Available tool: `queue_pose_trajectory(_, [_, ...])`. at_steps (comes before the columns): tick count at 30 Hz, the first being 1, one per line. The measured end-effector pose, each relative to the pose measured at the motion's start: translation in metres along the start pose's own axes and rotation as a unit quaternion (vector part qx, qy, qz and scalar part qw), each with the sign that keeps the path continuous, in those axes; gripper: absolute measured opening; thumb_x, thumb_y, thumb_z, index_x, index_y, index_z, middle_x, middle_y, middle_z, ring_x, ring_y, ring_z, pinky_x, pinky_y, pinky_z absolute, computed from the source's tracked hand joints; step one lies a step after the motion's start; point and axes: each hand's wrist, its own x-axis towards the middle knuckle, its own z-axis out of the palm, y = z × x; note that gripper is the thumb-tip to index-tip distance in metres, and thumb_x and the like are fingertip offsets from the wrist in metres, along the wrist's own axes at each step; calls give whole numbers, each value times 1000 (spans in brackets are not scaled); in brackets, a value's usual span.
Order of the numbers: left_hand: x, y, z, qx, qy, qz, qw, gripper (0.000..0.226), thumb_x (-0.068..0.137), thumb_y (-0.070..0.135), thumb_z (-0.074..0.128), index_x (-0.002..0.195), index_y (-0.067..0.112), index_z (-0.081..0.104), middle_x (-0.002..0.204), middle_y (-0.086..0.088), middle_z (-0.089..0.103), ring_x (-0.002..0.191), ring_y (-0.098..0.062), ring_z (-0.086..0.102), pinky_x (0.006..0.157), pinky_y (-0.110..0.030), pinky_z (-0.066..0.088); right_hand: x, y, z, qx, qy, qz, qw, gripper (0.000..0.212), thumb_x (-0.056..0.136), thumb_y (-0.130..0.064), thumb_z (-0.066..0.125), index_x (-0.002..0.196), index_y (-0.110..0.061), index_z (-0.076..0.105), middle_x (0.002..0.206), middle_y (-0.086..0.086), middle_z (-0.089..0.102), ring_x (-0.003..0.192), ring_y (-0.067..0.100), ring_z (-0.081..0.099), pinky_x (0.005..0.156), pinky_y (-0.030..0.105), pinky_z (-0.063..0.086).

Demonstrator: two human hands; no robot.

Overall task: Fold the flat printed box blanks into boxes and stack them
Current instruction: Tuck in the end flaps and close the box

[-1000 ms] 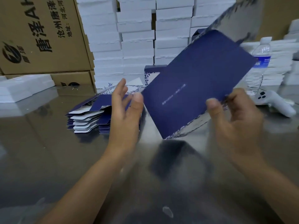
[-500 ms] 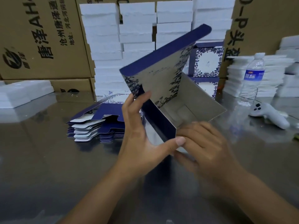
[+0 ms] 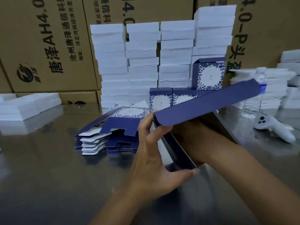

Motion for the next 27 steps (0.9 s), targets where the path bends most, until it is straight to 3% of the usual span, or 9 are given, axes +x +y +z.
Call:
queue_pose_trajectory(4, [-2,-1,0,18,10,13,1000,100,59,42,83,137,45,21,138,-14,29,130,-36,41,102,-21,37,16,2,15,-12,-49,33,998,45,96,-31,41,140,-20,37,147,8,33,133,30,35,108,45,32])
queue_pose_trajectory(7, [0,-2,-1,15,31,-10,999,98,57,49,82,133,52,19,143,8,23,132,-22,42,101,-18,37,15,2,20,-13,-84,34,996,42,95,-38,38,136,-28,35,148,-1,27,129,28,38,99,49,39])
queue_pose_trajectory(9, [1,-3,-1,13,36,-18,999,100,56,49,82,132,54,19,143,17,20,131,-14,41,100,-15,36,16,0,21,-12,-98,48,994,41,94,-36,44,133,-24,40,147,5,30,125,31,43,95,48,43])
queue_pose_trajectory(12, [1,-3,-2,8,30,-33,999,98,53,48,84,131,51,23,143,14,22,132,-14,40,100,-15,37,17,-3,18,-17,-79,78,994,33,96,-25,44,126,-16,52,133,13,50,120,31,49,99,42,41])
queue_pose_trajectory(18, [3,3,-6,12,20,-61,998,95,53,49,82,128,53,24,140,14,25,127,-7,42,96,-11,36,9,-6,6,-50,-116,82,989,34,97,-19,42,128,-7,50,133,12,50,121,32,50,93,39,40])
queue_pose_trajectory(21, [5,6,-8,14,15,-71,997,91,53,50,81,127,44,28,139,6,29,128,-5,40,97,-10,35,9,-8,4,-50,-131,93,986,35,98,-21,40,130,-8,47,134,11,47,122,32,48,94,38,39])
queue_pose_trajectory(27, [6,6,-10,19,5,-83,996,106,52,48,83,138,33,24,141,9,29,133,-8,38,101,-12,33,8,-4,8,-45,-146,73,985,39,95,-27,45,132,-15,42,130,9,51,116,29,52,82,34,37])
